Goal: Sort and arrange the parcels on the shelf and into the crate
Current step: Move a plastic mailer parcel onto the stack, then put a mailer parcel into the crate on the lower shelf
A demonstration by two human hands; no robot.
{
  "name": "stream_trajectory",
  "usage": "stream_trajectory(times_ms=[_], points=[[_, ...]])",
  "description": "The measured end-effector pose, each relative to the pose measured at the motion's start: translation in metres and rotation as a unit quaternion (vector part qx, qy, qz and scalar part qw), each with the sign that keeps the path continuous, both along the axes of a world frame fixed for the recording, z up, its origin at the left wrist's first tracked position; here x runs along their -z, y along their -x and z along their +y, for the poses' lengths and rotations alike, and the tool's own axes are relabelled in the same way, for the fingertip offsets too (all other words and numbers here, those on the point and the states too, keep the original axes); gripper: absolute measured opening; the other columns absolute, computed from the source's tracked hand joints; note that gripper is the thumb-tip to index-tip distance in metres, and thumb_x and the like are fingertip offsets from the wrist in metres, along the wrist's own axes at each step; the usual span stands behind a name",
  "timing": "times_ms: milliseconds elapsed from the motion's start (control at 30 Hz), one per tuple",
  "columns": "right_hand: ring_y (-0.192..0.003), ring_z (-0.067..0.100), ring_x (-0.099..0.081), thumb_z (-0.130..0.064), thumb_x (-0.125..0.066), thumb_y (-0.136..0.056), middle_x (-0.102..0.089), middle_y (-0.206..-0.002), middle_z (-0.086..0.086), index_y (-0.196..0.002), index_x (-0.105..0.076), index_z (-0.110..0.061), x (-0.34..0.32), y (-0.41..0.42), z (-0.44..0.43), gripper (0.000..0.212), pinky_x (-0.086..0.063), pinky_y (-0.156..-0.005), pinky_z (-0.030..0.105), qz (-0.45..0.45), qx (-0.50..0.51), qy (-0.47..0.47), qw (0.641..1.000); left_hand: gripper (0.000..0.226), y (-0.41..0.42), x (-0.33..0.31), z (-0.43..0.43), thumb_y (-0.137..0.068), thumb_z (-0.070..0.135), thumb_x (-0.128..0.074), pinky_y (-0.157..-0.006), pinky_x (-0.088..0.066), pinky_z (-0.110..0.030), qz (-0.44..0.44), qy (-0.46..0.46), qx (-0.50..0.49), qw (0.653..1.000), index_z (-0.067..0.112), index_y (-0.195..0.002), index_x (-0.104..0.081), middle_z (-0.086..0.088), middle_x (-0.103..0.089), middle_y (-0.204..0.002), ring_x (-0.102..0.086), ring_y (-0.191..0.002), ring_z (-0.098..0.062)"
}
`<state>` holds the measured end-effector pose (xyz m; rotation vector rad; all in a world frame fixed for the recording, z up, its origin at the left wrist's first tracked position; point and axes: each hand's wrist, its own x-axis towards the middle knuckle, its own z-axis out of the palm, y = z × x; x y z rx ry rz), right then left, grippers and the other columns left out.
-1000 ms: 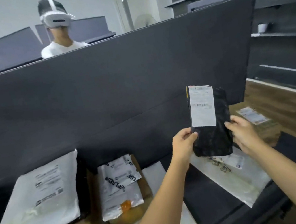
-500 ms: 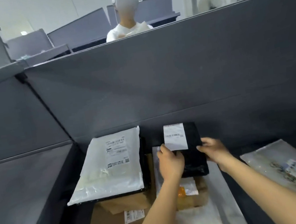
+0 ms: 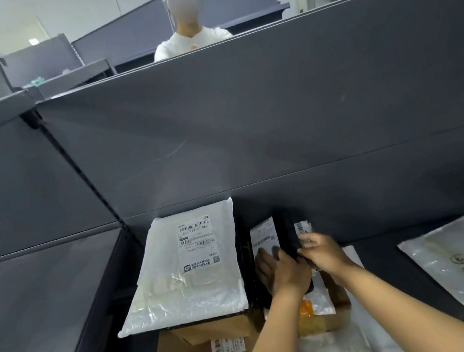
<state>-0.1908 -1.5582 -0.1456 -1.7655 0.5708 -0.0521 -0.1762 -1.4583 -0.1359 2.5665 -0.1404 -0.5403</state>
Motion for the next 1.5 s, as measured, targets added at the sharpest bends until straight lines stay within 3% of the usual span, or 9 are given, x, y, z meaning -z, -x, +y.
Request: stream_trajectory(times_ms=[67, 200, 267, 400, 567, 767, 1033, 1333, 1500], points=[[-0.115, 0.026, -0.057, -0.003, -0.058, -0.09, -0.059, -0.128, 0.015, -0.132, -0.052, -0.006, 0.001, 0.002, -0.003, 0.042, -0.049, -0.097, 0.038, 0.0, 0.0, -0.017, 1.0, 0.066, -0.001, 0.002, -0.001, -0.098, 0.042, -0.03, -0.12, 0.002, -0.047, -0.002, -0.012, -0.003, 1.0, 0.013, -0.153, -0.006, -0.012, 0.012, -0.16, 0.015, -0.147, -0.032], [-0.081, 0.013, -0.066, -0.006, -0.054, -0.093, -0.067, -0.1, 0.005, -0.122, -0.058, -0.009, 0.0, 0.016, -0.02, 0.03, -0.055, -0.06, 0.02, 0.0, 0.023, -0.072, 0.997, 0.066, 0.002, 0.001, -0.007, -0.1, 0.043, -0.028, -0.12, 0.001, -0.043, -0.038, 0.04, -0.016, 0.998, 0.012, -0.153, -0.004, -0.01, 0.004, -0.161, 0.007, -0.148, -0.029], [-0.068, 0.01, -0.067, -0.006, -0.053, -0.093, -0.067, -0.088, 0.002, -0.118, -0.058, -0.01, -0.001, 0.026, -0.033, 0.026, -0.053, -0.054, 0.018, 0.0, 0.058, -0.09, 0.994, 0.067, 0.006, -0.001, -0.016, -0.1, 0.043, -0.028, -0.119, 0.0, -0.042, -0.059, 0.054, 0.001, 0.997, 0.011, -0.153, -0.003, -0.01, 0.004, -0.161, 0.006, -0.148, -0.028], [-0.094, 0.022, -0.067, -0.015, -0.055, -0.093, -0.065, -0.108, 0.004, -0.126, -0.054, -0.014, -0.001, 0.057, -0.066, 0.033, -0.052, -0.084, 0.035, 0.01, 0.11, -0.093, 0.99, 0.073, 0.018, -0.007, -0.045, -0.098, 0.053, -0.027, -0.12, 0.003, -0.044, -0.114, 0.057, 0.053, 0.99, 0.014, -0.154, 0.0, -0.008, 0.008, -0.161, 0.012, -0.148, -0.028], [-0.119, 0.02, -0.054, -0.023, -0.059, -0.091, -0.056, -0.131, 0.001, -0.132, -0.052, -0.02, 0.005, 0.121, -0.119, 0.042, -0.043, -0.101, 0.036, 0.016, 0.201, -0.056, 0.978, 0.082, 0.043, -0.006, -0.094, -0.092, 0.065, -0.029, -0.119, 0.005, -0.042, -0.149, 0.053, 0.126, 0.979, 0.018, -0.154, -0.002, -0.007, 0.008, -0.162, 0.013, -0.148, -0.027], [-0.104, 0.022, -0.055, -0.022, -0.062, -0.089, -0.055, -0.133, 0.008, -0.133, -0.051, -0.013, 0.017, 0.22, -0.185, 0.046, -0.041, -0.086, 0.028, 0.053, 0.311, 0.001, 0.949, 0.094, 0.093, -0.001, -0.152, -0.084, 0.075, -0.03, -0.119, 0.004, -0.042, -0.119, 0.041, 0.235, 0.964, 0.021, -0.154, 0.001, -0.006, 0.009, -0.162, 0.011, -0.148, -0.027], [-0.129, 0.028, -0.044, -0.033, -0.058, -0.092, -0.04, -0.147, 0.01, -0.143, -0.039, -0.015, 0.045, 0.313, -0.227, 0.057, -0.038, -0.097, 0.035, 0.096, 0.394, 0.005, 0.914, 0.102, 0.147, 0.016, -0.2, -0.079, 0.081, -0.033, -0.12, 0.002, -0.042, -0.12, 0.04, 0.34, 0.932, 0.018, -0.154, 0.0, -0.006, 0.003, -0.162, 0.008, -0.148, -0.025], [-0.129, 0.03, -0.044, -0.036, -0.058, -0.092, -0.041, -0.146, 0.011, -0.144, -0.035, -0.017, 0.099, 0.314, -0.231, 0.061, -0.037, -0.09, 0.032, 0.135, 0.442, -0.076, 0.883, 0.11, 0.118, 0.06, -0.227, -0.073, 0.082, -0.043, -0.12, -0.008, -0.045, -0.087, -0.015, 0.326, 0.941, 0.014, -0.153, -0.011, -0.011, -0.01, -0.16, -0.006, -0.148, -0.029], [-0.129, 0.036, -0.042, -0.029, -0.06, -0.091, -0.039, -0.144, 0.018, -0.144, -0.035, -0.008, 0.128, 0.303, -0.237, 0.062, -0.039, -0.099, 0.039, 0.152, 0.517, -0.071, 0.84, 0.103, 0.078, 0.081, -0.249, -0.074, 0.076, -0.052, -0.116, -0.021, -0.048, -0.084, -0.033, 0.308, 0.947, 0.012, -0.15, -0.021, -0.014, -0.024, -0.156, -0.022, -0.143, -0.032]])
